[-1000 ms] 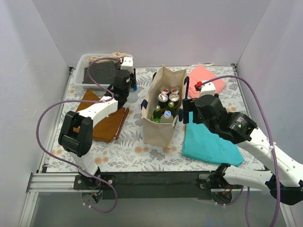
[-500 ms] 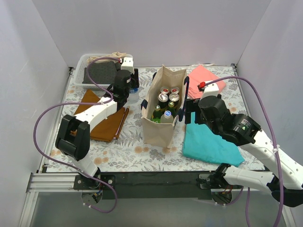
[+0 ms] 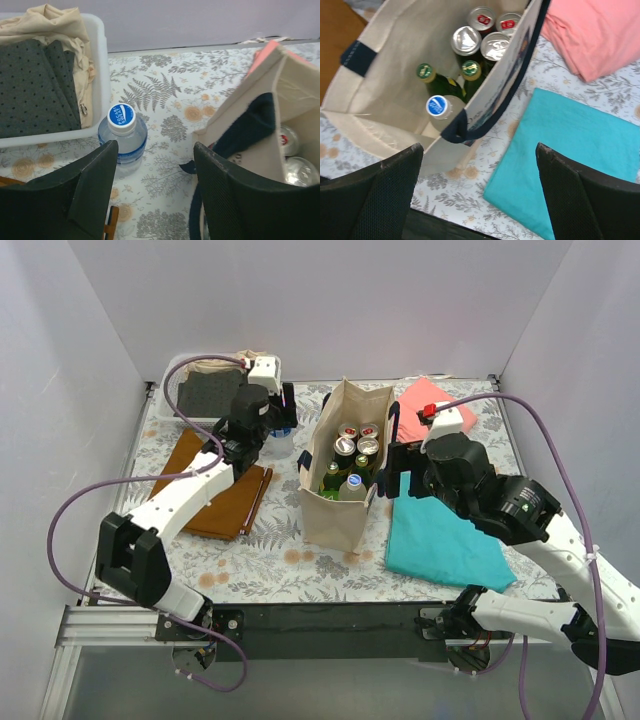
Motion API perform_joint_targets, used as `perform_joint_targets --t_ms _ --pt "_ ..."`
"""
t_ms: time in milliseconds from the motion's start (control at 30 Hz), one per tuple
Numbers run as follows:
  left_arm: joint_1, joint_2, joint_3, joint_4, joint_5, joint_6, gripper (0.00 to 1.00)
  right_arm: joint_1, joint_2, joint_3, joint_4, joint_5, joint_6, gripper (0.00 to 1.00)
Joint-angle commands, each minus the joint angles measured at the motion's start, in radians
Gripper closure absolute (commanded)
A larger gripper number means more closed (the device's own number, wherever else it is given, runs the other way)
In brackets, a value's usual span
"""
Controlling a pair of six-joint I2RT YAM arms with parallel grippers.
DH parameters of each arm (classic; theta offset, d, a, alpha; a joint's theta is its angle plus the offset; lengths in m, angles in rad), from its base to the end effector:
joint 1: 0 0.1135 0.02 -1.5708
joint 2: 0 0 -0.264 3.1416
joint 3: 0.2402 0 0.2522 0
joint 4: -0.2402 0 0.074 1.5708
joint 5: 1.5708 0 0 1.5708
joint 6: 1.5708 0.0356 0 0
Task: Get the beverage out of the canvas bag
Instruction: Place the drink at the center of the board, then adjust the canvas bag at the center of the board.
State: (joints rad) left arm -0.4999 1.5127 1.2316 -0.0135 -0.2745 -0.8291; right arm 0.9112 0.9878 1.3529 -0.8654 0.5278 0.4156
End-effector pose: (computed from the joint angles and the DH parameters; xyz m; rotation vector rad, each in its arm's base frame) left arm 0.3208 -0.1642 0.3353 -0.5027 1.8401 -0.6615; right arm 0.1208 0.1265 0.4271 -0.1786 2.0030 0.3023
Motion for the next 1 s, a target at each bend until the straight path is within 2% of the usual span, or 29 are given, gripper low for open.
perform_joint_targets --t_ms 0,100,167,333,467,567,667,967 --pt "-0.015 -0.133 0.075 -0.136 0.072 -0.038 0.39 0.002 0.046 0.074 0.022 -0.150 -0.011 0.03" --pt "-0.022 -0.166 0.101 -0.212 0.103 -0.050 0.38 0.002 0.075 0.060 0.023 -0.233 -0.003 0.07" --pt "-0.025 -0.177 0.129 -0.246 0.145 -0.059 0.38 0.003 0.087 0.043 0.023 -0.255 0.003 0.14" --pt "-0.042 -0.200 0.195 -0.374 0.244 -0.077 0.38 0.003 0.084 -0.017 0.023 -0.233 0.023 0.21" --pt "-0.058 -0.184 0.271 -0.463 0.404 -0.077 0.37 0.003 0.091 -0.041 0.025 -0.216 0.022 0.28" --pt "-0.098 -0.172 0.301 -0.528 0.445 -0.062 0.37 0.003 0.100 -0.057 0.023 -0.224 0.014 0.33" --pt "-0.126 -0.166 0.310 -0.557 0.463 -0.064 0.37 0.003 0.107 -0.064 0.022 -0.244 0.006 0.35" --pt "-0.187 -0.158 0.344 -0.640 0.498 -0.073 0.38 0.003 0.057 -0.118 0.023 -0.301 -0.009 0.33"
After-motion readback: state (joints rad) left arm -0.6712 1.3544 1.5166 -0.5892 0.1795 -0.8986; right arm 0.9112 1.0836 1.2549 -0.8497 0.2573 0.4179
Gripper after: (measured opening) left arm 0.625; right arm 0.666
